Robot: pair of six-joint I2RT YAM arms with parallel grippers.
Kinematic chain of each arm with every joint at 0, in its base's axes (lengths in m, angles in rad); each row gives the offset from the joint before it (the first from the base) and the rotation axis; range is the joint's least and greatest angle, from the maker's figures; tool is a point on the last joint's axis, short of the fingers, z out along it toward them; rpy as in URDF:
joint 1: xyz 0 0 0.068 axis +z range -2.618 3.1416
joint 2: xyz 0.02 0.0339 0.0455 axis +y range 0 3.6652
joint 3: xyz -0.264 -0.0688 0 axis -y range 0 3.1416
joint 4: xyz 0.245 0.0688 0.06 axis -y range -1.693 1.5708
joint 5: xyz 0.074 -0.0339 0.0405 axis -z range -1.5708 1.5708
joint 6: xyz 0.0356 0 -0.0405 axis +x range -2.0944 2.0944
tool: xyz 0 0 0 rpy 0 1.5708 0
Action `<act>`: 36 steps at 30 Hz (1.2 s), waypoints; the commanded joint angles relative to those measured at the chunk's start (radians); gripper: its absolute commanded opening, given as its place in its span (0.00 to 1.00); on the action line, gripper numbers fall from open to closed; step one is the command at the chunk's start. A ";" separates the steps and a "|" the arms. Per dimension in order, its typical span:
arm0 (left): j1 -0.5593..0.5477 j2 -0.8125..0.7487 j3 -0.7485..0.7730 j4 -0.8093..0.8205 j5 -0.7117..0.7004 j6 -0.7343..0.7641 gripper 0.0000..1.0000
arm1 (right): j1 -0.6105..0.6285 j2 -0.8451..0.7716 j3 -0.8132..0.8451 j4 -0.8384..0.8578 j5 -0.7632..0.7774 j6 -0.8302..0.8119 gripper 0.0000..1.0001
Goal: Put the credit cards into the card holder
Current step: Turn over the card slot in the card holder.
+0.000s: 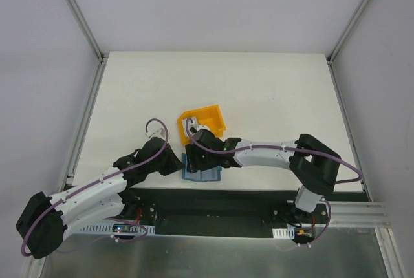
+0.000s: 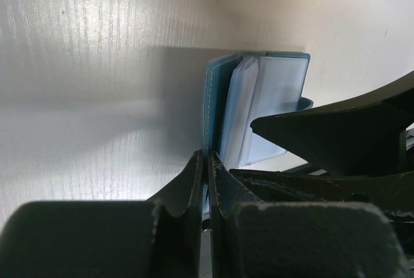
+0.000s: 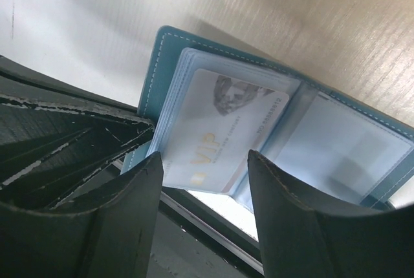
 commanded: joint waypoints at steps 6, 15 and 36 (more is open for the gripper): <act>-0.005 -0.025 0.010 0.003 0.007 -0.002 0.00 | 0.006 -0.076 0.005 0.037 0.059 0.014 0.59; -0.003 -0.028 0.010 0.002 0.010 -0.005 0.00 | 0.004 -0.036 0.018 0.021 0.054 0.017 0.59; -0.005 -0.040 0.002 0.002 0.004 -0.008 0.00 | 0.007 -0.035 0.030 -0.068 0.100 -0.004 0.53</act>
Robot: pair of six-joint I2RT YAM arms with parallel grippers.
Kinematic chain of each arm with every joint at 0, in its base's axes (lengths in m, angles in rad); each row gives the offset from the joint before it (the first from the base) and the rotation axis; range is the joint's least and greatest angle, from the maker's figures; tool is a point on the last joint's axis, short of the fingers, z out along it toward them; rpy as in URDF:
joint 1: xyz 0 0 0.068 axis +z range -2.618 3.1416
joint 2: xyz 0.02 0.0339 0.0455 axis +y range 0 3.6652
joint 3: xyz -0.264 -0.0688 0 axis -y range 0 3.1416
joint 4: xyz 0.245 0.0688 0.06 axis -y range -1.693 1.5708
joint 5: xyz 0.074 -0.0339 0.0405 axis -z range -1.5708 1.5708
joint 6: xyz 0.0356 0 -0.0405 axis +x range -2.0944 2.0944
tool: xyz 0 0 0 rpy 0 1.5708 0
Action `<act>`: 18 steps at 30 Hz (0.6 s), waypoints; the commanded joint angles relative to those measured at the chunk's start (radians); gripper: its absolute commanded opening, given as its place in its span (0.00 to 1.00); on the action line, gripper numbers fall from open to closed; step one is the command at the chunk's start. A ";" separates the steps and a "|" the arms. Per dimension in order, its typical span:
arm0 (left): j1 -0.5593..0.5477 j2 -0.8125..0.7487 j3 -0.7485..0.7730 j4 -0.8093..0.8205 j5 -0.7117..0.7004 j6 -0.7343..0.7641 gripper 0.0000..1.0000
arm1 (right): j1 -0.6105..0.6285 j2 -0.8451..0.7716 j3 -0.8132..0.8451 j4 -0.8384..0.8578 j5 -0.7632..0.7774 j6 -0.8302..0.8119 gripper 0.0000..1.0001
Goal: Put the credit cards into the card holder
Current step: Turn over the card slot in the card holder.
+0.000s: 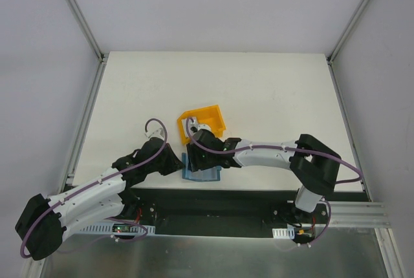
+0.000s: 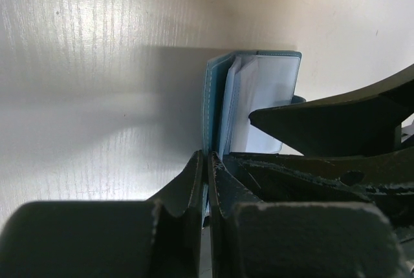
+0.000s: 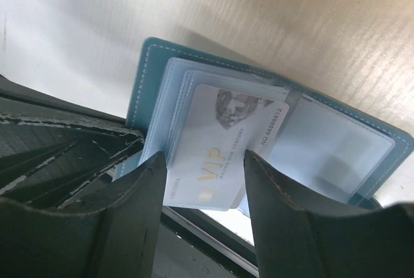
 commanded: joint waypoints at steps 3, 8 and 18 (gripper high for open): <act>-0.005 -0.022 -0.005 0.007 0.000 -0.010 0.00 | 0.006 -0.061 0.016 -0.087 0.081 -0.015 0.52; -0.005 -0.012 -0.019 0.007 -0.002 -0.021 0.00 | 0.006 -0.097 -0.005 -0.105 0.110 -0.015 0.50; -0.005 -0.014 -0.037 0.008 -0.008 -0.030 0.00 | 0.004 -0.161 -0.043 -0.168 0.163 -0.012 0.45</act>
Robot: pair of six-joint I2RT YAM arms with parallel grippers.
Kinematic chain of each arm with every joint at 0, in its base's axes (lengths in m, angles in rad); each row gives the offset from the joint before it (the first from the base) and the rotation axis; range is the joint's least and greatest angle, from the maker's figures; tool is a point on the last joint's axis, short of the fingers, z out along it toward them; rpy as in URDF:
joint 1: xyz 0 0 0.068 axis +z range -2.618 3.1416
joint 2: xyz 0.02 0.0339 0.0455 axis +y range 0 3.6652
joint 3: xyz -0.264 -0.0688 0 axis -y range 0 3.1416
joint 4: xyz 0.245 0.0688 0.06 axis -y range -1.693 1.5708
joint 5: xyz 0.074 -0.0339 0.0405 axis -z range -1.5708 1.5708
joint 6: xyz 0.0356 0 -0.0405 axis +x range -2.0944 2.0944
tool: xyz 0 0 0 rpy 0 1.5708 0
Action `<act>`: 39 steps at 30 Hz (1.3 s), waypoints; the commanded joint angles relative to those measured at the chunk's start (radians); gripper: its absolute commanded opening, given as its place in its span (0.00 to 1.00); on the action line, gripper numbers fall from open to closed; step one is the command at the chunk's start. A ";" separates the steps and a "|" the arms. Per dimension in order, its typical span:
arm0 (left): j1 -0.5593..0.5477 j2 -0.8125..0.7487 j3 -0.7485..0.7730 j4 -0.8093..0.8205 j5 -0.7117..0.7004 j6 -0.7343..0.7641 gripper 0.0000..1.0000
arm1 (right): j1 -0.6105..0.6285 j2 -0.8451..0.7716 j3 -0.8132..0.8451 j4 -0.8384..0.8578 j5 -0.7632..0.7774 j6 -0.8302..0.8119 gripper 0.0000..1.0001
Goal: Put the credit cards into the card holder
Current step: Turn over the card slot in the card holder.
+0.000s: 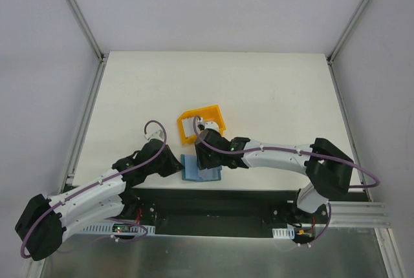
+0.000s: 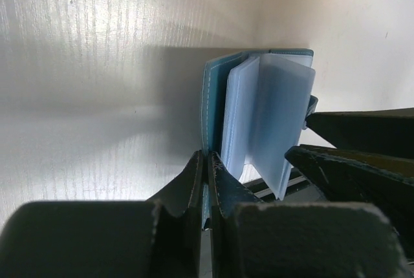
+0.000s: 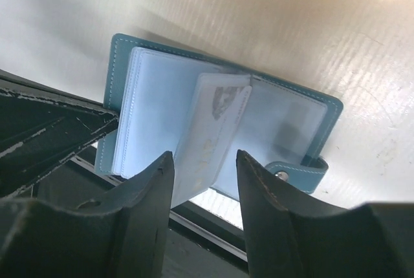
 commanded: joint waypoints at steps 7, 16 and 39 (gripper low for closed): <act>-0.005 -0.006 -0.035 0.004 -0.013 -0.029 0.00 | 0.004 -0.143 -0.099 -0.100 0.100 0.022 0.45; -0.005 -0.001 -0.038 0.005 -0.012 -0.026 0.00 | -0.022 -0.153 -0.130 -0.141 0.113 0.025 0.45; -0.005 0.009 -0.036 0.004 -0.019 -0.032 0.00 | -0.052 -0.196 -0.337 0.104 -0.006 0.031 0.51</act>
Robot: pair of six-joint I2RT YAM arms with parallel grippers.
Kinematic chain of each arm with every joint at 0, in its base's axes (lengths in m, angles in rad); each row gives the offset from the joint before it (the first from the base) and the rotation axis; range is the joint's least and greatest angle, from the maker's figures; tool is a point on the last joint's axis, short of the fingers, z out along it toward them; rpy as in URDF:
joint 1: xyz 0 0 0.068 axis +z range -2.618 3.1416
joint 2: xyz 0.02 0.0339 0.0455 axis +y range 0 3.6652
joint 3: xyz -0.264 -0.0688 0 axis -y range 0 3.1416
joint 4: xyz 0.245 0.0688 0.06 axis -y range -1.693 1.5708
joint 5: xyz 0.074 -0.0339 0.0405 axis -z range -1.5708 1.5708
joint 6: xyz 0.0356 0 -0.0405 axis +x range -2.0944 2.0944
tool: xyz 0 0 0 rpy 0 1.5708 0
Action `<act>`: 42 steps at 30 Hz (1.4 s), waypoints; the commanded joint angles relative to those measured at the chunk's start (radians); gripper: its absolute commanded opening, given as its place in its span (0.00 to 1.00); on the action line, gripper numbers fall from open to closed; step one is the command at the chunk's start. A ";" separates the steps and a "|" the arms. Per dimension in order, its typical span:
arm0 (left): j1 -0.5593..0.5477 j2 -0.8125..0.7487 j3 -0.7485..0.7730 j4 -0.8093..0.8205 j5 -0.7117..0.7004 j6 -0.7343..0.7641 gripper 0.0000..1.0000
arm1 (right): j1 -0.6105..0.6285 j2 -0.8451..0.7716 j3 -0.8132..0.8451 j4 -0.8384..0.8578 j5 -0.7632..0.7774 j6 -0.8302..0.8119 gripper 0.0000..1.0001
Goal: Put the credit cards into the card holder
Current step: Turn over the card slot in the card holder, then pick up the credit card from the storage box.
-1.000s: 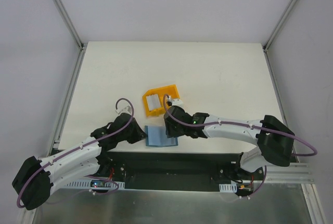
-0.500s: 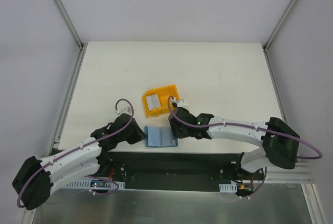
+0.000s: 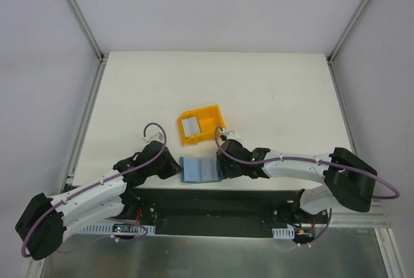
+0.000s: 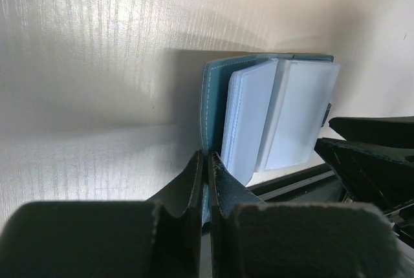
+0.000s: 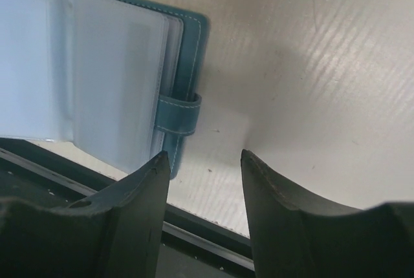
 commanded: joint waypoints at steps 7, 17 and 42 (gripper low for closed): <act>-0.005 0.004 -0.006 -0.005 -0.015 -0.007 0.00 | -0.010 0.069 -0.060 0.176 0.022 0.100 0.51; -0.005 0.004 -0.018 -0.003 -0.012 -0.012 0.00 | -0.007 0.053 -0.123 0.167 0.215 0.156 0.50; -0.005 0.012 -0.007 -0.003 -0.015 -0.004 0.00 | -0.015 -0.036 -0.077 -0.108 0.252 0.145 0.41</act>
